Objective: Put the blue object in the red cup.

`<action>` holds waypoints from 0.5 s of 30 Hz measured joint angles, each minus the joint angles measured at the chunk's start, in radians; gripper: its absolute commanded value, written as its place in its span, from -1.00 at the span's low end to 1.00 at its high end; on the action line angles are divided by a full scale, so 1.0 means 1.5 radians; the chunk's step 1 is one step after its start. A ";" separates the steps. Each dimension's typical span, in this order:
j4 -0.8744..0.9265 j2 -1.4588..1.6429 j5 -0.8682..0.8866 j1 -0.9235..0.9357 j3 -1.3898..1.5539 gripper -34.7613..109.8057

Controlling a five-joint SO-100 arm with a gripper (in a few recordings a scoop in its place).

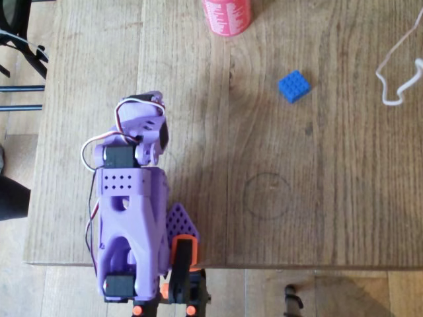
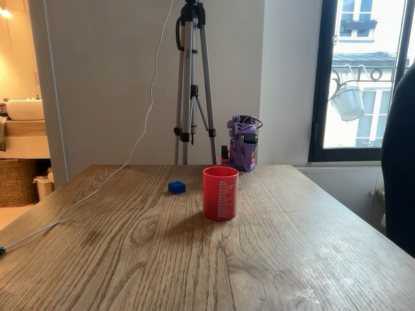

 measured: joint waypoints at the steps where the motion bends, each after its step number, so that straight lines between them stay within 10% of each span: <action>1: 0.000 0.000 0.000 0.000 0.000 -0.51; 15: 0.000 0.001 0.112 -0.048 0.000 -0.51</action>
